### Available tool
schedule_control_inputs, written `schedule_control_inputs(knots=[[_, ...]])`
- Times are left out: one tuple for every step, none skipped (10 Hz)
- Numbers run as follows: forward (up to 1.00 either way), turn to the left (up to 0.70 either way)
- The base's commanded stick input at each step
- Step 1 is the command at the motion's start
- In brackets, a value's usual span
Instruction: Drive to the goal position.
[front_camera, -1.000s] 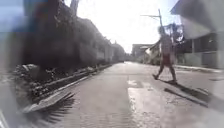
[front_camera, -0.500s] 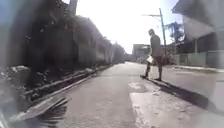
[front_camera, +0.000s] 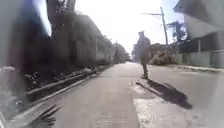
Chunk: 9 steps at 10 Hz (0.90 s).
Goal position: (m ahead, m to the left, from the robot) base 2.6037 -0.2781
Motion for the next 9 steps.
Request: schedule_control_inputs(knots=[[0.70,0.00],[0.70,0.00],[0.70,0.00],[0.70,0.00],[0.70,0.00],[0.70,0.00],[0.70,0.00],[0.70,0.00],[0.70,0.00]])
